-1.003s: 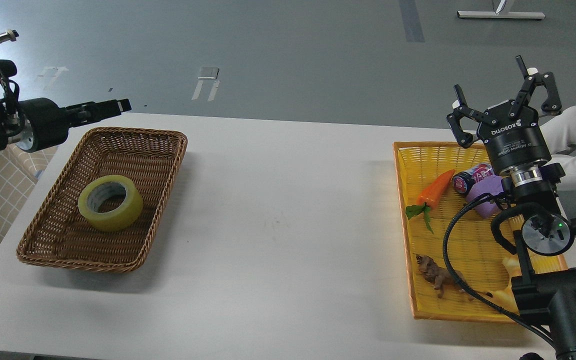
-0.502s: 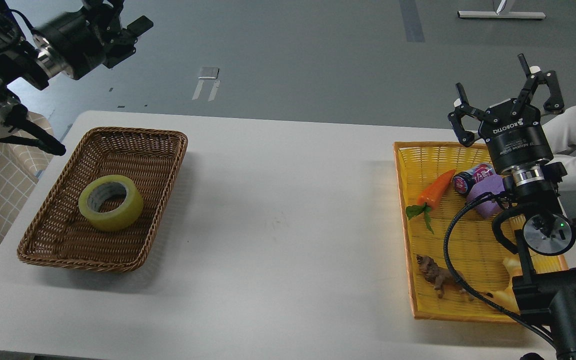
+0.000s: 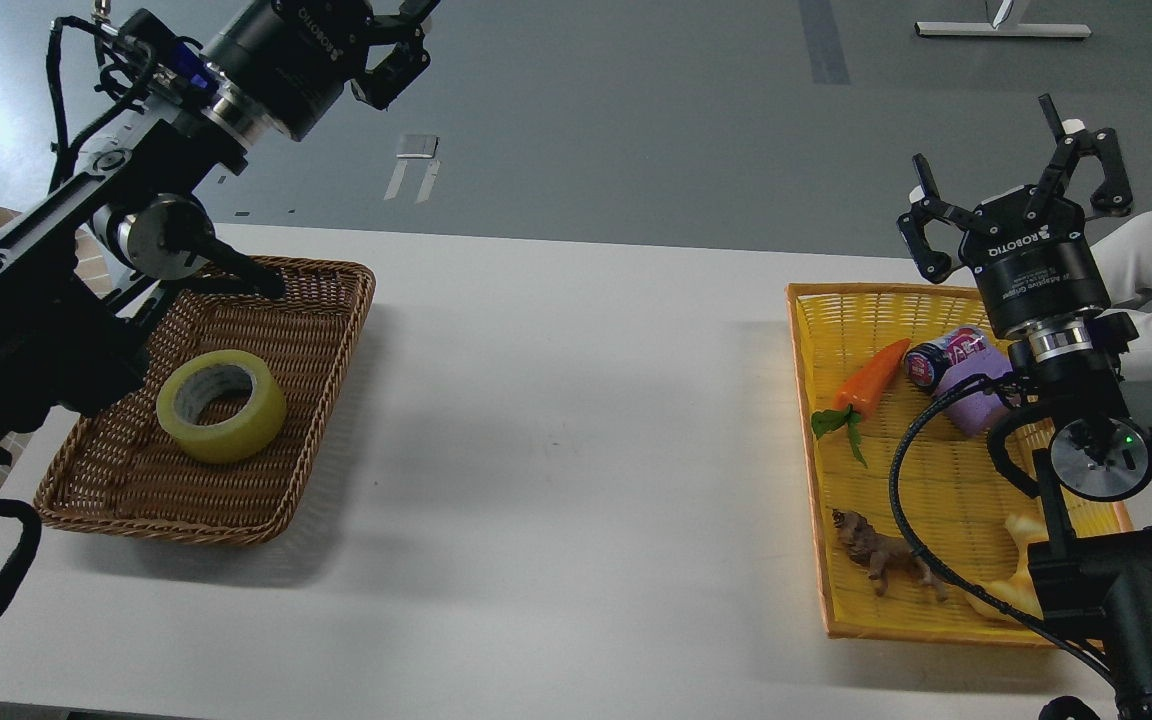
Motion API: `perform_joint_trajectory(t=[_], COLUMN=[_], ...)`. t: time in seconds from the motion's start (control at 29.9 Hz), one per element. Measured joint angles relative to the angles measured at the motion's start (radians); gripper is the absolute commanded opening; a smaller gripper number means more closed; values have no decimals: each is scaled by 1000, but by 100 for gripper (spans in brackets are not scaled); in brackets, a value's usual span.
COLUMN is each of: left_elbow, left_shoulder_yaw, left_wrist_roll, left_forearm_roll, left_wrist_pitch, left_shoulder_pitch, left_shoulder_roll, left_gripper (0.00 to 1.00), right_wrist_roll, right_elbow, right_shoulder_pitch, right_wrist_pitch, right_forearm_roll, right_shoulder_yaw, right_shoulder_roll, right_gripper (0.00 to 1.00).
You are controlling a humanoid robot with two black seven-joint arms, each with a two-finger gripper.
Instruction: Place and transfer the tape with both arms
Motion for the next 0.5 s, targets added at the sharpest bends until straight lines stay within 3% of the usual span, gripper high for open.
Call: perform_joint_trajectory(t=[0.2,0.5], left_elbow=[0,-37], left_shoulder_yaw=[-105,-162], left_wrist_roll=[4,6], left_forearm_roll=[-1,-1], left_wrist_pitch=[-44,-83], left_shoulder_pitch=[80,177], left_shoulder_roll=[-80,-80], left_gripper=[98,98], right_wrist_roll=[-4,-3], right_elbow=[-12,-123], right_shoulder_pitch=[40,159], right_wrist_pitch=[0,0], right_forearm_roll=[-4,-4], right_shoulder_yaw=[-6,-58], right_shoulder_roll=[-23,-94], right_gripper=[99,99])
